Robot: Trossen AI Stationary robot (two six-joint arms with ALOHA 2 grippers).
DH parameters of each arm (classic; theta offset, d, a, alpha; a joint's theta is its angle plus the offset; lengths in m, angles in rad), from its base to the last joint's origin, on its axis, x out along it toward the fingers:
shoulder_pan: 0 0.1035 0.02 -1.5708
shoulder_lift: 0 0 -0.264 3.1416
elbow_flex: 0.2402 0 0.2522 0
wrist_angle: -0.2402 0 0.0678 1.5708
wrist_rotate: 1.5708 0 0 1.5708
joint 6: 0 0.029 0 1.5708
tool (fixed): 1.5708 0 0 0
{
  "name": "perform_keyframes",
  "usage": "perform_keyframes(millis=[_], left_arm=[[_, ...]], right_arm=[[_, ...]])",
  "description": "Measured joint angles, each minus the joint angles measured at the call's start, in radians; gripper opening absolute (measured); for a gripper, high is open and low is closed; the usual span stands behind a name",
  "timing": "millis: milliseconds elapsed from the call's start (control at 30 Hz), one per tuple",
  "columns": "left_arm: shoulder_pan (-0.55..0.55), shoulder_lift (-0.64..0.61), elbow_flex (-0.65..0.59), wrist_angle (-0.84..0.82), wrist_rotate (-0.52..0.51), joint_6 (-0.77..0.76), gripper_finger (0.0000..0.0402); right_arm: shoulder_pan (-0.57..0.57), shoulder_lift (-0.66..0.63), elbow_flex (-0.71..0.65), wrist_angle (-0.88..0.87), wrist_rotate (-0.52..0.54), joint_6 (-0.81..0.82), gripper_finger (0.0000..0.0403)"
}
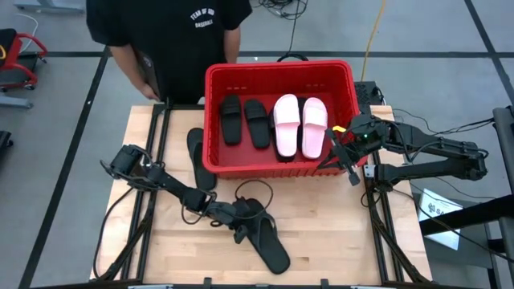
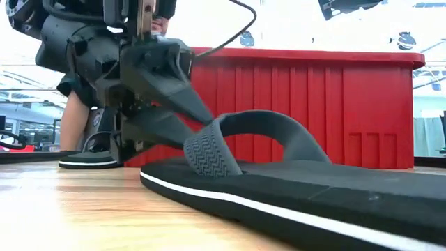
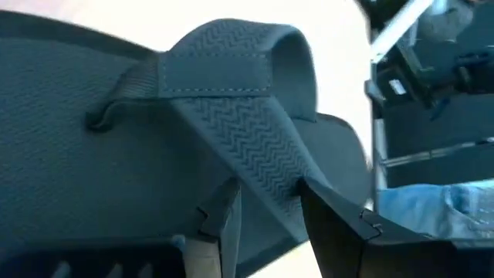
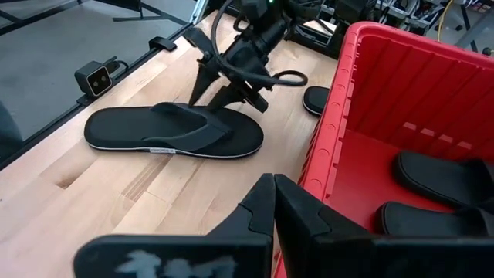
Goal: Pick and place slides into bin
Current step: Stack the bottom black flip flop on top of the black slide in the red bin
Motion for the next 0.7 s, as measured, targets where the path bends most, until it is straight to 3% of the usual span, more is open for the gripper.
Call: perform_keyframes(millis=[367, 700], left_arm=[[-0.004, 0.028, -0.001, 0.012, -0.037, 0.039, 0.0129], [-0.004, 0.096, 0.001, 0.197, -0.01, 0.025, 0.0129]], right_arm=[[0.0, 0.0, 0.0, 0.0, 0.005, -0.001, 0.0], [-0.002, 0.0, 0.0, -0.021, 0.082, -0.003, 0.0]])
